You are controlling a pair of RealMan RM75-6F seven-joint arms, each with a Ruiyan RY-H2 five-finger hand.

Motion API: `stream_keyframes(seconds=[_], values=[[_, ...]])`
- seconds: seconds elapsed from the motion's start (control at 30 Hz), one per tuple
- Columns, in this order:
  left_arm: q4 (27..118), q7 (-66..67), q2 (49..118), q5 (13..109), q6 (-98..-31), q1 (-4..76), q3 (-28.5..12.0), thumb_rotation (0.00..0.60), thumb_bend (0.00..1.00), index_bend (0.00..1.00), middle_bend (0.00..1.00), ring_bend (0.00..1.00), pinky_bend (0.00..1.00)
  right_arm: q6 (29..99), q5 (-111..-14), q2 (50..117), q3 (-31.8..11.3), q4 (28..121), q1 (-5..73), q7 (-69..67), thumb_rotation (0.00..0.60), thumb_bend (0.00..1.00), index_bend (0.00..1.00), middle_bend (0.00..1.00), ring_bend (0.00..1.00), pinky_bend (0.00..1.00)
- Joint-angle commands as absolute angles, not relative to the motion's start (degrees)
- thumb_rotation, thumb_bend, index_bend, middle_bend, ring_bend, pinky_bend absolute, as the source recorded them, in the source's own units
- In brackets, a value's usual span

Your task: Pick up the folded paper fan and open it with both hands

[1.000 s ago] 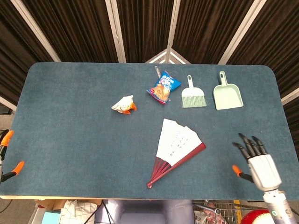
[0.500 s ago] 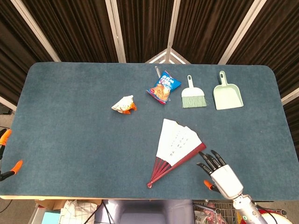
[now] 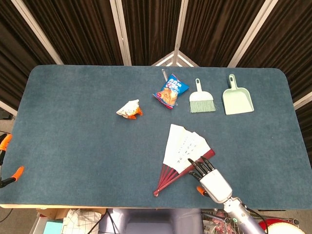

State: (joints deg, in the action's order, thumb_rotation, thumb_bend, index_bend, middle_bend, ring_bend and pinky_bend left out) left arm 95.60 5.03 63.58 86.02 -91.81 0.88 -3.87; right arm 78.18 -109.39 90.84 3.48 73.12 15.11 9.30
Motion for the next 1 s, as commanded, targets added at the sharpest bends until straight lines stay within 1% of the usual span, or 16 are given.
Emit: stream_keyframes(seconds=[0.03, 0.23, 0.4, 1.0], values=[[95.6, 4.7, 63.5, 85.8, -91.8, 0.9, -4.0, 0.6, 0.33, 0.05, 0.04, 0.0, 0.08, 76.5, -108.5, 92.4, 2.8, 72.2, 16.3, 10.1, 0.6, 0.25, 0.36, 0.08, 0.19, 0.12], [95.4, 4.5, 63.4, 85.2, -91.5, 1.0, -4.3, 0.6, 0.33, 0.05, 0.04, 0.0, 0.08, 74.6, -107.4, 94.7, 2.3, 70.8, 17.9, 10.7, 0.6, 0.25, 0.36, 0.08, 0.19, 0.12], [95.4, 4.7, 63.5, 85.0, -91.3, 1.1, -4.4, 0.6, 0.33, 0.05, 0.04, 0.0, 0.08, 73.7, -106.7, 96.1, 2.0, 69.8, 18.8, 10.6, 0.6, 0.25, 0.38, 0.08, 0.19, 0.12], [95.6, 5.9, 63.9, 84.3, -91.0, 1.3, -4.6, 0.6, 0.33, 0.05, 0.04, 0.0, 0.08, 72.5, -105.3, 99.8, 2.4, 65.5, 21.5, 9.9, 0.6, 0.25, 0.43, 0.08, 0.19, 0.13]])
